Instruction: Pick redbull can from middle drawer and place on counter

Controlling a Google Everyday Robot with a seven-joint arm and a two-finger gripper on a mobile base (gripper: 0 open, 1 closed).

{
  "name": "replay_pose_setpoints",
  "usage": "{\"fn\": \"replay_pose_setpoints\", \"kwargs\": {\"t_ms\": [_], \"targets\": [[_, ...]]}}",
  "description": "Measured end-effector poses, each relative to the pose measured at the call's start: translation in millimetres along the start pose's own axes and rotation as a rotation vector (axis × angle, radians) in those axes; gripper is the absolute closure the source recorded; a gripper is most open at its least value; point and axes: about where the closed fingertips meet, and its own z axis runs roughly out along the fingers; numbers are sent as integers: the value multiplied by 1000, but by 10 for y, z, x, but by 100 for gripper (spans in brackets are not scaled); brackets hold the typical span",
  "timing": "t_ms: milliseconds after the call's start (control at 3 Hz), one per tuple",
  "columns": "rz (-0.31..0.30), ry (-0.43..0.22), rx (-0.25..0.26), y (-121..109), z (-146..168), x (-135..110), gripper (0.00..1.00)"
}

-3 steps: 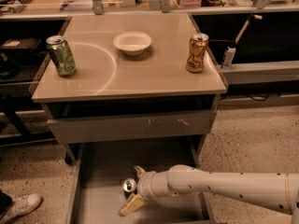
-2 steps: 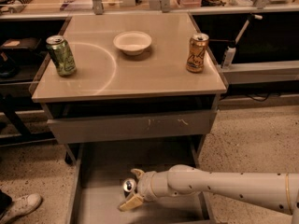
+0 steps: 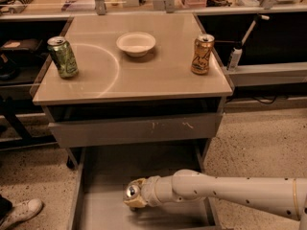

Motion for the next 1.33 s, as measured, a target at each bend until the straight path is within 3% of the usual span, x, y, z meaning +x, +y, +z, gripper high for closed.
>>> {"fn": "replay_pose_setpoints", "kwargs": {"t_ms": [333,667,1000,1333], "targets": [[0,0,0,0,0,0,89],[0,0,0,0,0,-1,100],[1,17,-7,-6,-19,-105,100],[-1,59,-25,44,-95,-408,100]]}}
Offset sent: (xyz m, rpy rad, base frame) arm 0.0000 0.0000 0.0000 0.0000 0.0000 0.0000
